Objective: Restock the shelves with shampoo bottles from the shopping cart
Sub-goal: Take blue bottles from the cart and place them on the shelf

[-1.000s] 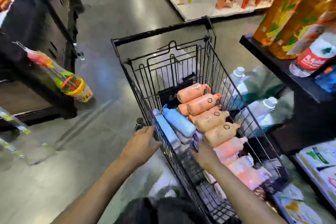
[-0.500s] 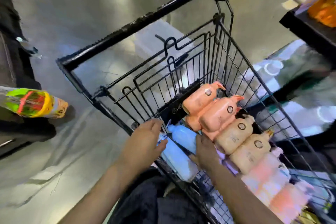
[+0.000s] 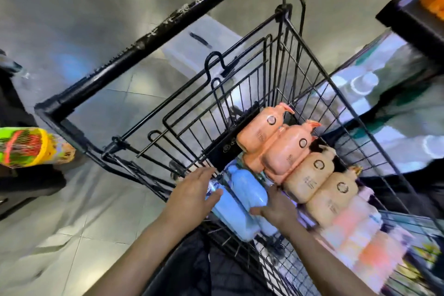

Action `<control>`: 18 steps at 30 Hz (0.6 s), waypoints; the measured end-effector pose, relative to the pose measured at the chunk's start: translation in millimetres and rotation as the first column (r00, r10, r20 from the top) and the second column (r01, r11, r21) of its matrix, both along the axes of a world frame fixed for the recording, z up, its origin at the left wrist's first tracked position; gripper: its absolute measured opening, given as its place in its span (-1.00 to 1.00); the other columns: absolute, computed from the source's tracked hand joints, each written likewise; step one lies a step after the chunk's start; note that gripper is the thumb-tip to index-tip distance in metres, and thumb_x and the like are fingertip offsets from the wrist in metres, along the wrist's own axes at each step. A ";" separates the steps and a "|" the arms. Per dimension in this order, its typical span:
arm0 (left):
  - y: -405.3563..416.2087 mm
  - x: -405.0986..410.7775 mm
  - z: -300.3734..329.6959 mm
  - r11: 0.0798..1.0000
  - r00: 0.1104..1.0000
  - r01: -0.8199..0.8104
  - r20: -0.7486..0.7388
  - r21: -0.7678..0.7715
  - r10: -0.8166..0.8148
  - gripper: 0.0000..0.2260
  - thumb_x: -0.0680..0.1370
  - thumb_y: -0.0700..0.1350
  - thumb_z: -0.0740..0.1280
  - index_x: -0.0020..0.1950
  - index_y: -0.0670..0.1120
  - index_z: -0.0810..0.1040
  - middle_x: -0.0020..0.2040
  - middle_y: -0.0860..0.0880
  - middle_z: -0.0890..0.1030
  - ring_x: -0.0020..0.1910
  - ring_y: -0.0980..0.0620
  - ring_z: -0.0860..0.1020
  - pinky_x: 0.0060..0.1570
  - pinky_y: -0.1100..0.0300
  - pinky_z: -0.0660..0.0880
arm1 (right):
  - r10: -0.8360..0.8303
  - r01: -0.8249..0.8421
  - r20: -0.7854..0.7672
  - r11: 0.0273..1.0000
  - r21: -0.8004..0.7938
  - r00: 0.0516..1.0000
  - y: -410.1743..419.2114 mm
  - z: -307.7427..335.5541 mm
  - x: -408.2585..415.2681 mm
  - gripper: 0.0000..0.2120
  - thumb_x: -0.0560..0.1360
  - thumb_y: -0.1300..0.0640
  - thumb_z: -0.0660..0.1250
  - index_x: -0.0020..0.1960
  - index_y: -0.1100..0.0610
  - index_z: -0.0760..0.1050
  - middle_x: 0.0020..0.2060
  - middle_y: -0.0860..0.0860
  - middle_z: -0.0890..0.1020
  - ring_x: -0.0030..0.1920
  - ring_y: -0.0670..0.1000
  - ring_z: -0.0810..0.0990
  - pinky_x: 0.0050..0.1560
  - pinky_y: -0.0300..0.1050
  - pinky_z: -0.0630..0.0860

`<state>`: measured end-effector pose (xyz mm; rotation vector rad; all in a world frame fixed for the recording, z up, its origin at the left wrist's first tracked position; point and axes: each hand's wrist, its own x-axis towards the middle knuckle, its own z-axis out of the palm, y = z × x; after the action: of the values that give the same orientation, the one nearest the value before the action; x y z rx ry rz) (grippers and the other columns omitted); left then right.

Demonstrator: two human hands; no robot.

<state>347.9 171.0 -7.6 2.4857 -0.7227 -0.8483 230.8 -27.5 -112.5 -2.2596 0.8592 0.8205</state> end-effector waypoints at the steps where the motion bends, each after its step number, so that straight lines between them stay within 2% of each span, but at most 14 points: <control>1: -2.3 -1.8 1.5 1.000 0.999 -0.007 -0.036 -0.007 0.007 -0.51 0.60 0.06 0.19 0.50 -0.05 0.21 0.48 0.01 0.28 0.43 0.06 0.26 0.33 0.31 0.14 | -0.108 0.105 0.024 0.989 0.109 0.994 -1.1 15.4 -6.4 -0.43 0.21 -0.12 0.49 0.16 0.04 0.50 -0.01 -0.04 0.61 -0.05 -0.07 0.60 -0.22 -0.20 0.39; 3: -9.5 -7.2 5.4 0.999 0.992 -0.045 -0.113 0.010 0.046 -0.51 0.60 0.05 0.21 0.49 -0.06 0.23 0.47 -0.01 0.30 0.44 0.05 0.26 0.28 0.32 0.15 | -0.311 0.281 0.041 0.901 0.329 0.950 -1.1 47.6 -18.6 -0.52 0.21 -0.07 0.49 0.08 0.07 0.54 -0.08 -0.09 0.64 -0.21 -0.30 0.54 -0.31 -0.44 0.40; 5: -18.8 -14.5 7.9 0.992 0.963 -0.128 -0.240 -0.010 0.122 -0.50 0.55 0.09 0.28 0.44 -0.06 0.30 0.37 -0.01 0.42 0.38 0.02 0.36 0.23 0.28 0.24 | -0.445 0.374 0.023 0.778 0.505 0.895 0.3 73.2 -30.5 -0.47 0.22 -0.02 0.50 0.12 0.19 0.56 -0.08 -0.08 0.69 -0.23 -0.27 0.60 -0.25 -0.45 0.47; 6: -23.2 -18.8 8.6 0.980 0.919 -0.195 -0.355 -0.029 0.172 -0.44 0.48 0.16 0.34 0.40 -0.06 0.35 0.29 0.02 0.48 0.33 0.01 0.42 0.23 0.24 0.29 | -0.483 0.385 0.016 0.718 0.580 0.876 0.8 85.0 -36.2 -0.40 0.20 -0.03 0.50 0.16 0.23 0.55 -0.08 -0.05 0.70 -0.19 -0.20 0.65 -0.18 -0.38 0.52; 8: -30.3 -29.2 10.2 0.930 0.761 -0.355 -0.607 -0.097 0.228 -0.33 0.29 0.30 0.39 0.29 -0.04 0.45 0.18 0.09 0.57 0.24 0.03 0.52 0.25 0.15 0.41 | -0.512 0.359 0.000 0.601 0.714 0.859 4.4 105.8 -45.2 -0.37 0.21 -0.04 0.49 0.20 0.23 0.53 0.00 0.05 0.70 -0.03 -0.04 0.67 -0.07 -0.21 0.57; 10: -34.9 -38.8 15.4 0.845 0.557 -0.525 -0.792 -0.101 0.251 -0.41 0.26 0.21 0.49 0.17 -0.08 0.53 0.03 0.09 0.67 0.06 0.13 0.62 0.06 0.24 0.53 | -0.534 0.316 -0.005 0.492 0.811 0.845 12.1 128.5 -45.4 -0.51 0.28 0.05 0.46 0.17 0.20 0.54 0.02 0.08 0.70 0.01 0.04 0.67 -0.06 -0.17 0.57; 12: -33.9 -42.1 25.4 0.769 0.464 -0.628 -0.849 -0.115 0.252 -0.57 0.27 0.10 0.51 0.03 -0.10 0.58 -0.13 0.08 0.71 -0.12 0.16 0.66 -0.16 0.33 0.54 | -0.535 0.271 0.025 0.467 0.842 0.844 22.0 145.2 -40.3 -0.63 0.35 0.12 0.40 0.14 0.16 0.53 -0.02 0.00 0.71 -0.01 -0.03 0.68 -0.09 -0.24 0.55; 14: -26.4 -39.8 32.9 0.698 0.447 -0.703 -0.848 -0.135 0.285 -0.47 0.19 0.12 0.48 0.02 -0.18 0.61 -0.10 -0.05 0.71 -0.09 0.01 0.67 -0.16 0.22 0.56 | -0.493 0.230 0.048 0.489 0.842 0.869 28.8 152.7 -30.5 -0.58 0.37 0.03 0.39 0.19 0.13 0.49 0.01 -0.05 0.70 0.03 -0.08 0.66 -0.06 -0.26 0.54; 15: -21.2 -37.2 36.8 0.666 0.445 -0.732 -0.841 -0.144 0.307 -0.40 0.14 0.15 0.48 0.03 -0.21 0.62 -0.08 -0.12 0.71 -0.08 -0.05 0.66 -0.16 0.17 0.57 | -0.449 0.211 0.047 0.507 0.836 0.892 30.5 151.7 -25.1 -0.54 0.38 -0.04 0.37 0.23 0.09 0.47 0.08 -0.05 0.68 0.09 -0.06 0.64 -0.01 -0.21 0.53; 18: -3.0 -21.3 42.0 0.609 0.459 -0.777 -0.806 -0.160 0.374 -0.37 0.09 0.16 0.48 0.03 -0.19 0.61 -0.08 -0.12 0.71 -0.13 -0.06 0.66 -0.19 0.14 0.58 | -0.394 0.265 -0.016 0.588 0.764 0.919 26.4 122.8 -10.8 -0.67 0.58 -0.11 0.20 0.27 -0.02 0.49 0.19 0.02 0.62 0.20 0.06 0.59 0.12 0.03 0.50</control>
<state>326.6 168.0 34.4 1.4909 0.2393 -1.0281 220.0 -1.2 10.3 -1.3327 0.6558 0.6414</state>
